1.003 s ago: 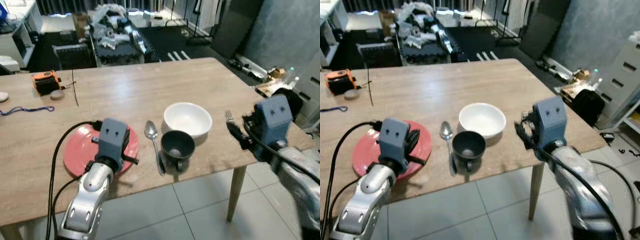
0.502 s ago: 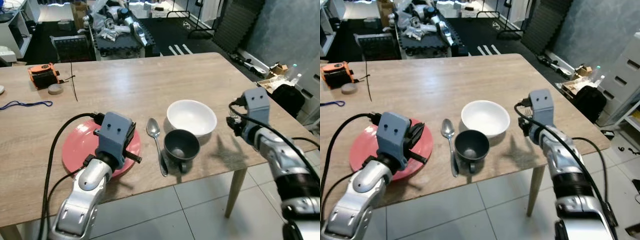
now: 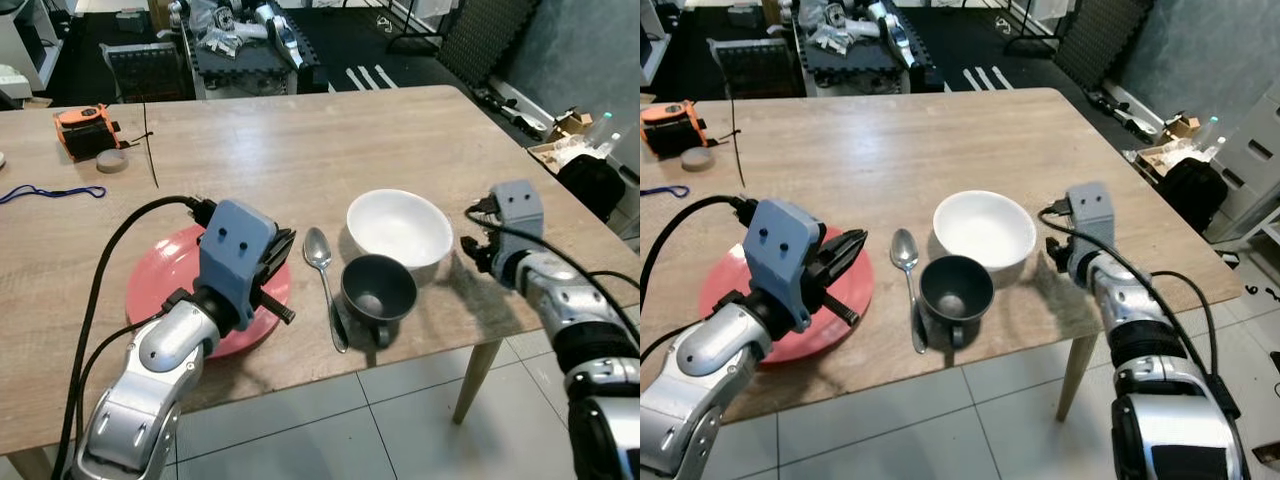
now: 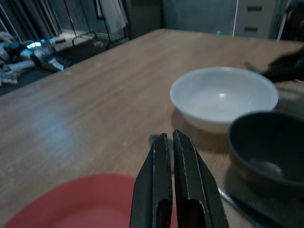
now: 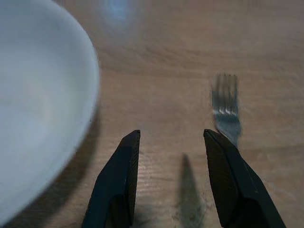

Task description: Setting the table

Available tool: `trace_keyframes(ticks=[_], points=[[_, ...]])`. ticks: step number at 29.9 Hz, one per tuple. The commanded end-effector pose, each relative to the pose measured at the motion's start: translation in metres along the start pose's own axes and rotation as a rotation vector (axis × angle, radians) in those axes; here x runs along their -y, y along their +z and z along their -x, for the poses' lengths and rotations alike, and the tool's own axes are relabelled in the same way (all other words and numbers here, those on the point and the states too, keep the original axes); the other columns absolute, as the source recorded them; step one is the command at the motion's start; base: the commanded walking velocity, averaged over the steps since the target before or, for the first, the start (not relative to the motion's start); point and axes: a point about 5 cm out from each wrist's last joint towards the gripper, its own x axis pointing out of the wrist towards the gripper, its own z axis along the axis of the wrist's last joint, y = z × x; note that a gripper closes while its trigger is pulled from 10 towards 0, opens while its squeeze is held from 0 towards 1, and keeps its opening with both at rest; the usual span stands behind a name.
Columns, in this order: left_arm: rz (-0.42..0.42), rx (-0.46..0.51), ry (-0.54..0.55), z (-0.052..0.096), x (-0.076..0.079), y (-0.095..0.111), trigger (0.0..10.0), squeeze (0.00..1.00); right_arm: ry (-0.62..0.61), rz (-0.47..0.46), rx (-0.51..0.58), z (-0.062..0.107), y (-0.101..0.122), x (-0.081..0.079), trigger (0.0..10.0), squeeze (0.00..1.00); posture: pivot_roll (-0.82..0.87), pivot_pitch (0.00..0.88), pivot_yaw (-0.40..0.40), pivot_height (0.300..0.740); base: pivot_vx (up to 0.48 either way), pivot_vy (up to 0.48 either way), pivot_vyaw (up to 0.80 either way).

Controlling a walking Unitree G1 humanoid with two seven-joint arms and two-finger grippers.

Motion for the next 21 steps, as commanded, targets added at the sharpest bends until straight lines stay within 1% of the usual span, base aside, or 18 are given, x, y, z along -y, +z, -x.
trace_keyframes(ticks=[1, 3, 4, 5, 6, 7, 11, 15, 16, 17, 18, 20, 21], points=[[-0.001, -0.033, -0.01, 0.003, 0.003, -0.007, 10.0, 0.0, 0.008, -0.02, 0.036, 0.003, 0.007, 0.006, 10.0, 0.0, 0.04, 0.24, 0.024, 0.74, 0.0, 0.0, 0.0], [0.0, -0.038, -0.015, 0.003, 0.004, -0.009, 10.0, 0.0, -0.046, -0.049, 0.078, 0.005, 0.017, 0.015, 10.0, 0.0, 0.04, 0.236, 0.029, 0.74, 0.0, 0.0, 0.0], [0.001, -0.04, -0.017, 0.003, 0.005, -0.009, 10.0, 0.0, -0.059, -0.079, 0.097, 0.007, 0.021, 0.019, 10.0, 0.0, 0.04, 0.232, 0.03, 0.74, 0.0, 0.0, 0.0], [0.001, -0.04, -0.017, 0.003, 0.005, -0.009, 10.0, 0.0, -0.059, -0.079, 0.097, 0.007, 0.021, 0.019, 10.0, 0.0, 0.04, 0.232, 0.03, 0.74, 0.0, 0.0, 0.0], [0.002, -0.041, -0.018, 0.003, 0.005, -0.009, 10.0, 0.0, -0.064, -0.1, 0.109, 0.008, 0.024, 0.021, 10.0, 0.0, 0.04, 0.231, 0.031, 0.74, 0.0, 0.0, 0.0], [0.002, -0.044, -0.018, 0.002, 0.005, -0.009, 10.0, 0.0, -0.021, -0.169, 0.104, 0.008, 0.026, 0.02, 10.0, 0.0, 0.04, 0.225, 0.033, 0.74, 0.0, 0.0, 0.0], [0.0, -0.047, -0.013, 0.002, 0.004, -0.011, 10.0, 0.0, 0.029, -0.273, 0.115, 0.01, 0.029, 0.017, 10.0, 0.0, 0.04, 0.209, 0.031, 0.74, 0.0, 0.0, 0.0], [-0.001, -0.046, -0.01, 0.002, 0.004, -0.012, 10.0, 0.0, 0.064, -0.267, 0.088, 0.012, 0.026, 0.014, 10.0, 0.0, 0.04, 0.203, 0.031, 0.74, 0.0, 0.0, 0.0], [-0.001, -0.046, -0.008, 0.001, 0.004, -0.013, 10.0, 0.0, 0.135, -0.22, 0.026, 0.014, 0.016, 0.003, 10.0, 0.0, 0.04, 0.198, 0.03, 0.74, 0.0, 0.0, 0.0], [-0.001, -0.046, -0.008, 0.001, 0.004, -0.013, 10.0, 0.0, 0.135, -0.22, 0.026, 0.014, 0.016, 0.003, 10.0, 0.0, 0.04, 0.198, 0.03, 0.74, 0.0, 0.0, 0.0], [-0.002, -0.046, -0.005, 0.001, 0.003, -0.014, 10.0, 0.0, 0.172, -0.183, -0.018, 0.014, 0.006, -0.006, 10.0, 0.0, 0.03, 0.194, 0.031, 0.74, 0.0, 0.0, 0.0], [-0.002, -0.046, -0.003, 0.001, 0.003, -0.015, 10.0, 0.0, 0.157, -0.169, -0.045, 0.014, -0.002, -0.011, 10.0, 0.0, 0.03, 0.192, 0.032, 0.74, 0.0, 0.0, 0.0], [-0.002, -0.046, -0.003, 0.001, 0.003, -0.015, 10.0, 0.0, 0.157, -0.169, -0.045, 0.014, -0.002, -0.011, 10.0, 0.0, 0.03, 0.192, 0.032, 0.74, 0.0, 0.0, 0.0]])
